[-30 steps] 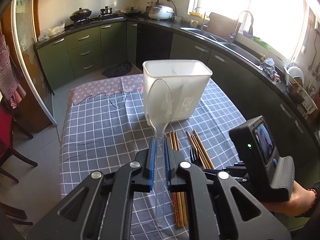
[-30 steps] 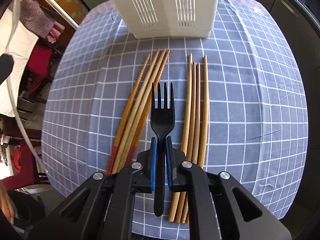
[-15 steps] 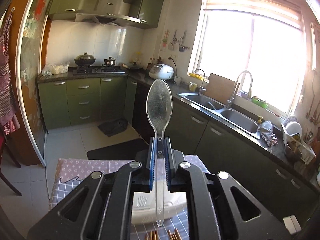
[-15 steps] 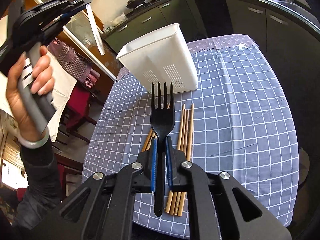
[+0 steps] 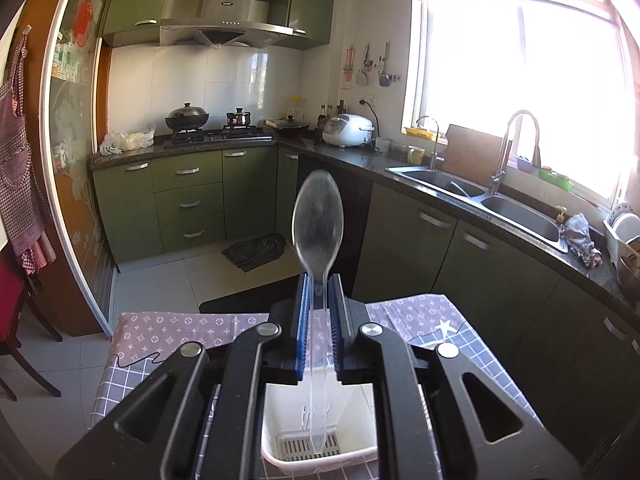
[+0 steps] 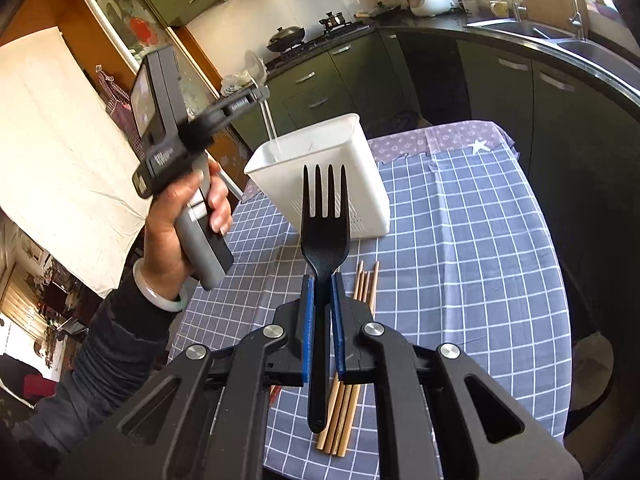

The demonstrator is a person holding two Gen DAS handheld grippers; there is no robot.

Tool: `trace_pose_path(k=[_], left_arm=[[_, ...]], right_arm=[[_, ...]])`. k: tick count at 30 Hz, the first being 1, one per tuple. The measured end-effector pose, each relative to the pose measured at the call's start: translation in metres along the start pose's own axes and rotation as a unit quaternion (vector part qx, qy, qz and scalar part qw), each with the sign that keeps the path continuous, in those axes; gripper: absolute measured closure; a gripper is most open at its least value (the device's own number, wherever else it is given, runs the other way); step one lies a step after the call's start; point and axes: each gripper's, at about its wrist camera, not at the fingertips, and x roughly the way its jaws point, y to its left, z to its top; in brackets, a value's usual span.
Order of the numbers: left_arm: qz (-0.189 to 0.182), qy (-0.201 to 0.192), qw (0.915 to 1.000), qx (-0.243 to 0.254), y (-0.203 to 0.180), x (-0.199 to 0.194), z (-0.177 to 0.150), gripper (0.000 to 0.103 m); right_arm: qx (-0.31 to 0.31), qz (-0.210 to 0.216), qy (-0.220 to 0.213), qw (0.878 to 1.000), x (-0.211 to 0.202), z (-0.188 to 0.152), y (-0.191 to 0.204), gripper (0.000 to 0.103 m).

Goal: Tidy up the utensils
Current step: 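Carry spoon and fork over the white holder, opening the left tool to drop the spoon, then open the right tool to drop the black fork into the holder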

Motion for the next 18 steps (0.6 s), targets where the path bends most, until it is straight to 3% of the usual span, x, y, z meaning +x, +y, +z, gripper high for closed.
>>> trace_pose_path(k=[2,3,7,14,18], left_arm=[[0.0,0.014,0.9999,0.004,0.001,0.002,-0.011,0.073],[-0.003,0.019,0.9998,0.004,0.002,0.002,-0.015,0.07],[-0.002,0.014,0.9998,0.011,0.006,-0.013,-0.018,0.07],[0.011,-0.026,0.9994,0.018,0.02,-0.074,-0.01,0.07],[0.021,-0.026,0.9988,0.035,0.026,-0.101,-0.016,0.07]], right_arm=[[-0.004,-0.002,-0.011,1.0,-0.002,0.009,0.002,0.094],[-0.006,-0.002,-0.017,1.0,-0.002,0.015,0.004,0.094],[-0.019,-0.02,-0.057,0.998,-0.003,0.045,0.01,0.093],[-0.044,-0.043,-0.143,0.988,0.014,0.118,0.027,0.094],[-0.086,-0.093,-0.219,0.968,0.033,0.151,0.049,0.094]])
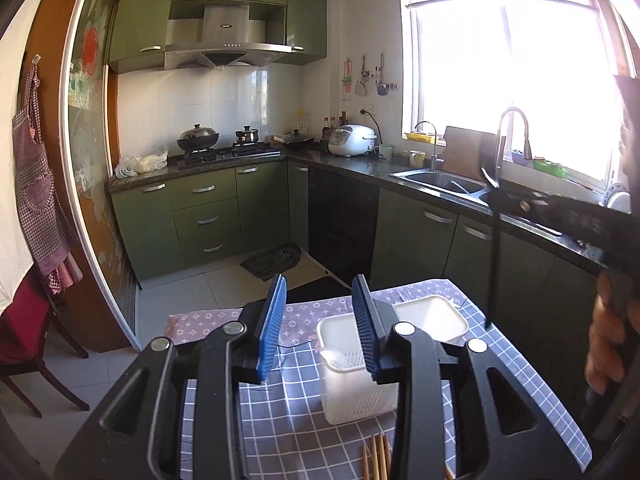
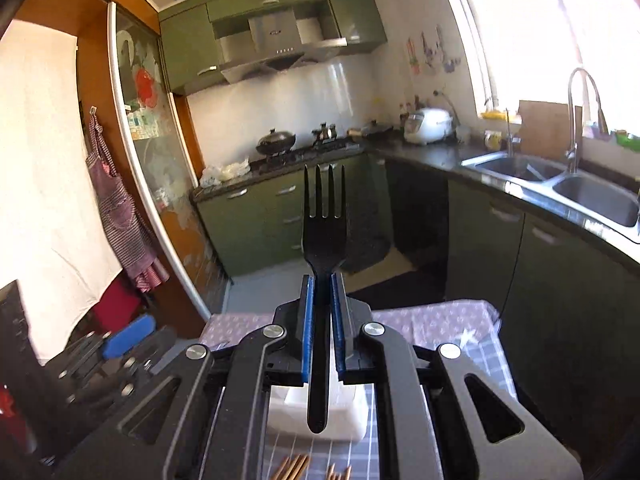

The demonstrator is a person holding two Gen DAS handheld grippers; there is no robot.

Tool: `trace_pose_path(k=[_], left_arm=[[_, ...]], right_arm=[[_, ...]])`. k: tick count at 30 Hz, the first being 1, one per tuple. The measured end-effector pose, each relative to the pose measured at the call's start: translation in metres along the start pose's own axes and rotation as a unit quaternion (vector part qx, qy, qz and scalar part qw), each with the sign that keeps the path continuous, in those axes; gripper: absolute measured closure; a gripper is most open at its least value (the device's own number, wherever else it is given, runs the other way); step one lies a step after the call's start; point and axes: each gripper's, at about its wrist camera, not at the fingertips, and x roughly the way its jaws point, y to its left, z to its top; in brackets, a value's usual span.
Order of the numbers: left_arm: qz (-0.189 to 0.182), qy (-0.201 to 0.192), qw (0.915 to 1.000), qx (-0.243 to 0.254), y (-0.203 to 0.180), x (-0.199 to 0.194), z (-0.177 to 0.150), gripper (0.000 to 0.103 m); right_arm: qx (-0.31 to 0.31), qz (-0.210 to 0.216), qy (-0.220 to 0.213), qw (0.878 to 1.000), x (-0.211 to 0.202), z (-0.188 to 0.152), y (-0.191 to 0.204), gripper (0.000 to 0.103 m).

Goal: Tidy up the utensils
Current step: 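Open the right tool to drop the black fork into the holder, then lower the left tool onto a red-tipped wooden chopstick and close it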

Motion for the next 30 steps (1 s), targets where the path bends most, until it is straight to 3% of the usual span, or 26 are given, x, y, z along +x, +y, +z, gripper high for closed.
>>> trace_pose_path(k=[2,4,8,16,19,25,30], left_arm=[[0.002,0.006,1.0,0.002,0.004,-0.008,-0.004,0.07],[0.004,0.016,0.9999,0.002,0.008,-0.012,-0.008,0.07],[0.007,0.033,0.9994,-0.002,0.017,-0.015,-0.016,0.07],[-0.001,0.076,0.9971,-0.006,0.018,-0.006,-0.025,0.07],[-0.008,0.099,0.9951,-0.007,0.015,-0.006,-0.031,0.07],[-0.015,0.14,0.99,0.001,0.011,-0.008,-0.042,0.07],[-0.031,0.214,0.9763,0.011,0.003,0.004,-0.066,0.07]], right_arm=[[-0.028,-0.033,-0.031,0.999,0.017,0.003,0.009,0.093],[-0.041,-0.04,-0.036,0.998,0.037,0.001,0.013,0.093],[-0.031,-0.033,-0.002,0.999,0.071,-0.015,0.008,0.093],[-0.033,-0.021,0.044,0.998,0.078,-0.052,0.001,0.093],[-0.03,-0.017,0.052,0.998,0.073,-0.059,-0.001,0.084],[-0.023,-0.004,0.044,0.999,0.041,-0.061,-0.004,0.083],[-0.007,0.002,0.06,0.998,-0.002,-0.062,-0.012,0.078]])
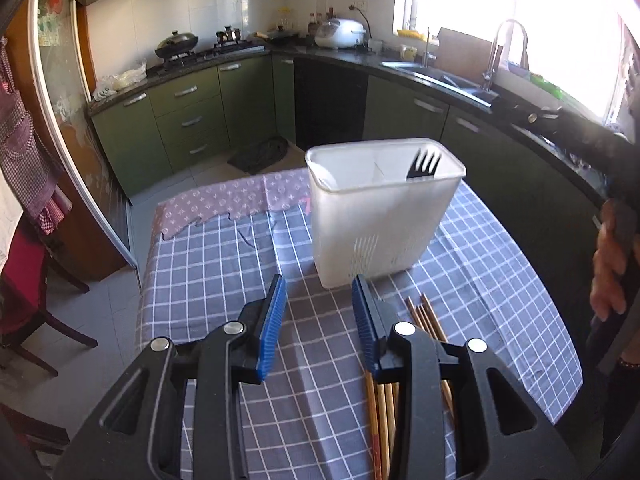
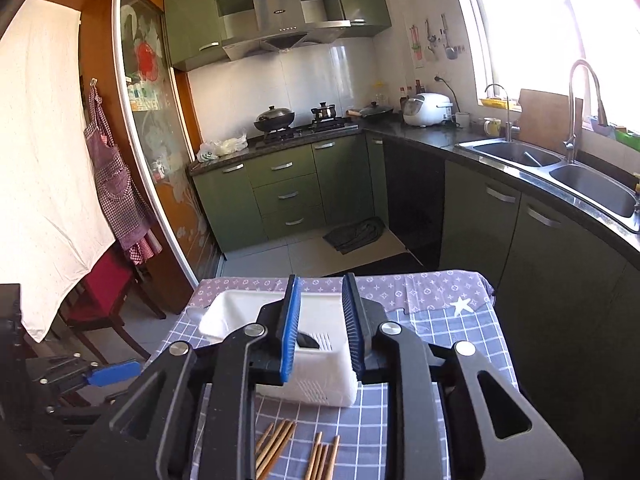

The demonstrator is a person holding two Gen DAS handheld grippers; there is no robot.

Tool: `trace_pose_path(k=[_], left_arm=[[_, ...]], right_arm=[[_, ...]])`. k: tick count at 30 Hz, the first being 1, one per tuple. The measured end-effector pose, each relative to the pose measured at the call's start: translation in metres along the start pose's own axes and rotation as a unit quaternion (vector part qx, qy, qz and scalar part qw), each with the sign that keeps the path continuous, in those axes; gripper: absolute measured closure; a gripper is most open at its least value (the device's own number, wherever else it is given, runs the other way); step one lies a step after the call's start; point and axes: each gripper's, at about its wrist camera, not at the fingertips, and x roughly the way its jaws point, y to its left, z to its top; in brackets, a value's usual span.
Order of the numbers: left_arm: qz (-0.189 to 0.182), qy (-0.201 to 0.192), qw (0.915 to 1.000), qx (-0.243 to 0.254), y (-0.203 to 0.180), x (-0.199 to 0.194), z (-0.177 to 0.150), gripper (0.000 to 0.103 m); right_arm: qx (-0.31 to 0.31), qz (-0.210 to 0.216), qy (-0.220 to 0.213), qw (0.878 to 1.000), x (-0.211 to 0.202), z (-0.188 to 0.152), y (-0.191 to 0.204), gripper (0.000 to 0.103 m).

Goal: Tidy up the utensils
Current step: 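Lower the left tool onto a red-tipped wooden chopstick and close it, then lift the chopstick with the left tool while the right tool grasps another chopstick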

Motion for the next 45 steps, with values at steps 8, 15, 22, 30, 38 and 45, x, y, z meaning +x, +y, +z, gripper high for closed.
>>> trace_pose_path(k=[8,15,22,30,38,45], left_arm=[[-0.044,0.17,0.9844,0.014,-0.022,0.082,-0.036,0.089],[-0.045,0.228,0.9725,0.02,-0.035,0.12,-0.045,0.092],[-0.043,0.25,0.967,0.024,-0.043,0.126,-0.048,0.093],[-0.026,0.275,0.9602,0.042,-0.058,0.131,-0.055,0.094],[-0.027,0.294,0.9545,0.04,-0.06,0.134,-0.057,0.096],[-0.026,0.257,0.9653,0.037,-0.037,0.109,-0.046,0.097]], right_arm=[[0.029,-0.001,0.133,0.991,-0.002,-0.051,-0.041,0.078],[0.028,-0.009,0.179,0.983,0.01,-0.082,-0.059,0.078],[0.021,-0.006,0.199,0.98,0.018,-0.09,-0.057,0.078],[0.012,-0.001,0.213,0.977,0.02,-0.094,-0.05,0.078],[-0.007,0.011,0.286,0.958,0.03,-0.109,-0.042,0.075],[-0.013,0.029,0.401,0.916,0.06,-0.139,-0.033,0.087]])
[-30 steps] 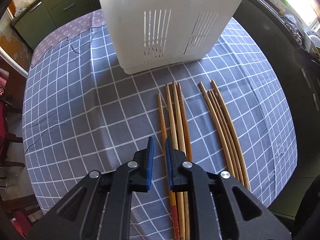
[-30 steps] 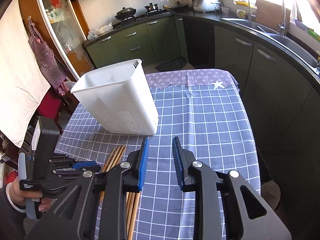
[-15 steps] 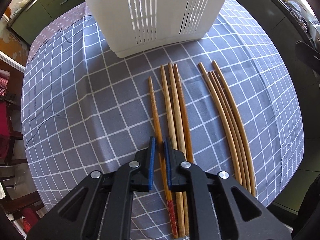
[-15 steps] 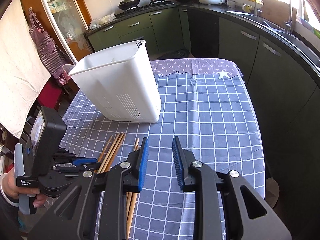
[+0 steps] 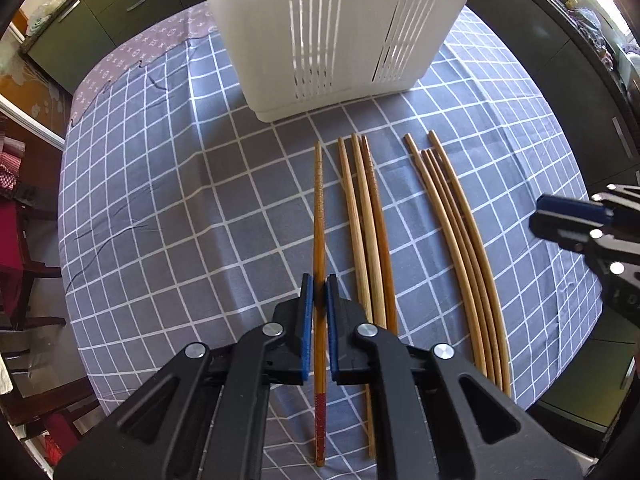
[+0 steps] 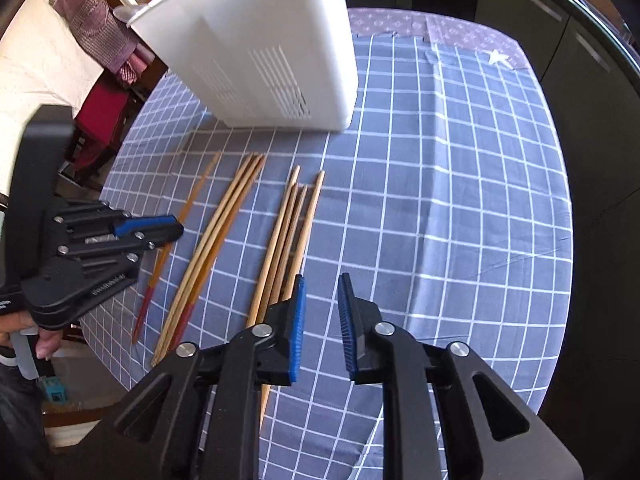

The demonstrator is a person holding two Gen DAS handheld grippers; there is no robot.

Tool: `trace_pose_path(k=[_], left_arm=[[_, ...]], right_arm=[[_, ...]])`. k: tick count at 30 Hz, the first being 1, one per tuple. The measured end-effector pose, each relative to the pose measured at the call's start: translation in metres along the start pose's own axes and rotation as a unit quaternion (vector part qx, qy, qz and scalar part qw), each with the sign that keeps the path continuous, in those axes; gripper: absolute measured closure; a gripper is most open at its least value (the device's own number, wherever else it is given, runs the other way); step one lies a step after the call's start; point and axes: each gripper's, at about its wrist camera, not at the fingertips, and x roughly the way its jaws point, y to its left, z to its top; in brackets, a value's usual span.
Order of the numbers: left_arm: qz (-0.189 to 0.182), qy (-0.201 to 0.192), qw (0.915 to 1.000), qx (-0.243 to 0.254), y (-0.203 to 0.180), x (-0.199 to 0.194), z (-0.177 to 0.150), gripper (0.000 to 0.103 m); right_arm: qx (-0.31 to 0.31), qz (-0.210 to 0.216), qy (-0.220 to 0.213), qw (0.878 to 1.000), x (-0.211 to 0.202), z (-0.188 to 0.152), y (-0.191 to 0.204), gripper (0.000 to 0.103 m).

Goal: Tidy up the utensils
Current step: 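Lift the chopstick with the left tool while the right tool grasps another chopstick, then carry both held chopsticks upright over the white holder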

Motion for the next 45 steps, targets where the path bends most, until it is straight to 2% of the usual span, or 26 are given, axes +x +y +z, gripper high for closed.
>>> trace_pose_path(k=[5,10,17,24,30,35,39,45], left_arm=[[0.003,-0.035,0.9994,-0.002,0.011,-0.027,-0.003,0.097],[0.0,-0.052,0.9986,-0.001,0.013,-0.043,-0.01,0.097],[-0.006,-0.066,0.9978,0.003,0.016,-0.049,-0.014,0.097],[-0.007,-0.074,0.9972,0.008,0.017,-0.055,-0.018,0.097],[-0.008,-0.078,0.9969,0.007,0.02,-0.059,-0.02,0.096],[-0.007,-0.087,0.9962,0.006,0.024,-0.066,-0.022,0.096],[-0.007,-0.098,0.9951,0.005,0.026,-0.078,-0.024,0.096],[-0.007,-0.122,0.9925,0.006,0.027,-0.1,-0.032,0.096]], right_arm=[[-0.002,0.007,0.039,0.999,0.02,0.002,0.01,0.09],[-0.002,0.002,0.069,0.998,0.039,0.006,0.018,0.09],[-0.001,-0.014,0.077,0.997,0.051,0.013,0.028,0.09],[-0.001,-0.053,0.081,0.995,0.055,0.018,0.044,0.09],[-0.003,-0.068,0.077,0.995,0.061,0.022,0.052,0.095],[0.002,-0.045,0.047,0.998,0.043,0.019,0.049,0.096],[-0.008,-0.016,-0.018,1.0,-0.006,0.012,0.052,0.096],[-0.025,0.009,-0.105,0.994,-0.076,-0.01,0.05,0.096]])
